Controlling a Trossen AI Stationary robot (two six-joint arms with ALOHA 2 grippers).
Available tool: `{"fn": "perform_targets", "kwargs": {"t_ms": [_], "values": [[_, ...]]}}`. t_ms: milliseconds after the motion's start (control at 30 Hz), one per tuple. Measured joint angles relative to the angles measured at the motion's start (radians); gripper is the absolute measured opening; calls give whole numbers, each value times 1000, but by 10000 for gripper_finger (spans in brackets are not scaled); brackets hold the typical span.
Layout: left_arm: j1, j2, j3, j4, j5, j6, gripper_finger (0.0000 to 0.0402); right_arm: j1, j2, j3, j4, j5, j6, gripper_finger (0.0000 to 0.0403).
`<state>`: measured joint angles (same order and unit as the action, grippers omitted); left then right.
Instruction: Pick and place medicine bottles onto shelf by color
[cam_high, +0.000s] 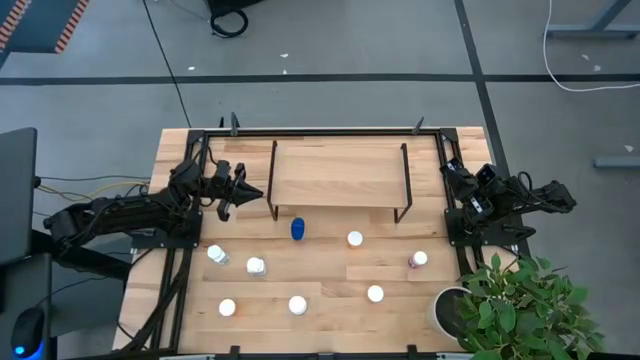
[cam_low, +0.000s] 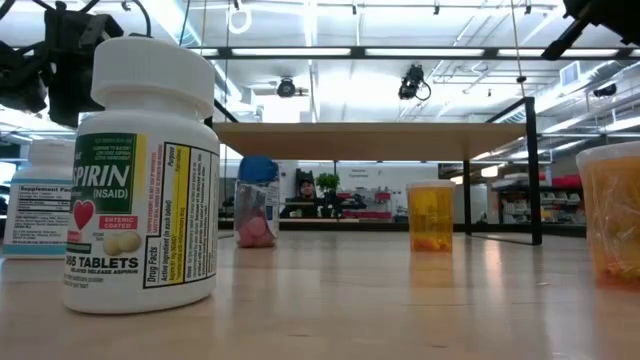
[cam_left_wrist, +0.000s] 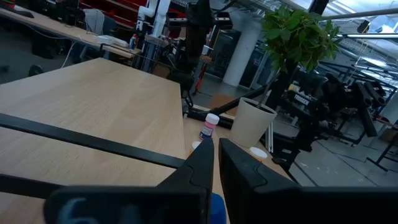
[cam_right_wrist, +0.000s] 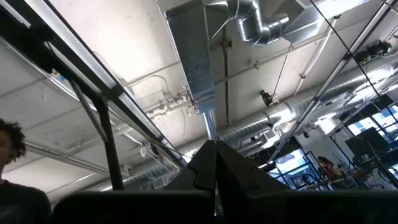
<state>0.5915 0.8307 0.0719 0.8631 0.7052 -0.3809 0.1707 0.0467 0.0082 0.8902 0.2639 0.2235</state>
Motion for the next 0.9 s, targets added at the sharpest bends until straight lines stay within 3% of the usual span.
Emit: {"fn": "perform_targets", "kwargs": {"t_ms": [233,433,567,667,767,900], "values": [[0,0,2,4,0,-9,37,0,0,0,0,0,0,12],[0,0,112,6,-6,-499,29,0,0,0,0,0,0,12],[0,0,221,10,-54,-641,22,0,0,0,0,0,0,12],[-3,0,309,7,-159,-726,21,0,0,0,0,0,-3,12],[-23,0,394,-5,-334,-759,23,0,0,0,0,1,-10,12],[-52,0,526,-8,-493,-740,28,0,0,0,0,2,35,12]]}}
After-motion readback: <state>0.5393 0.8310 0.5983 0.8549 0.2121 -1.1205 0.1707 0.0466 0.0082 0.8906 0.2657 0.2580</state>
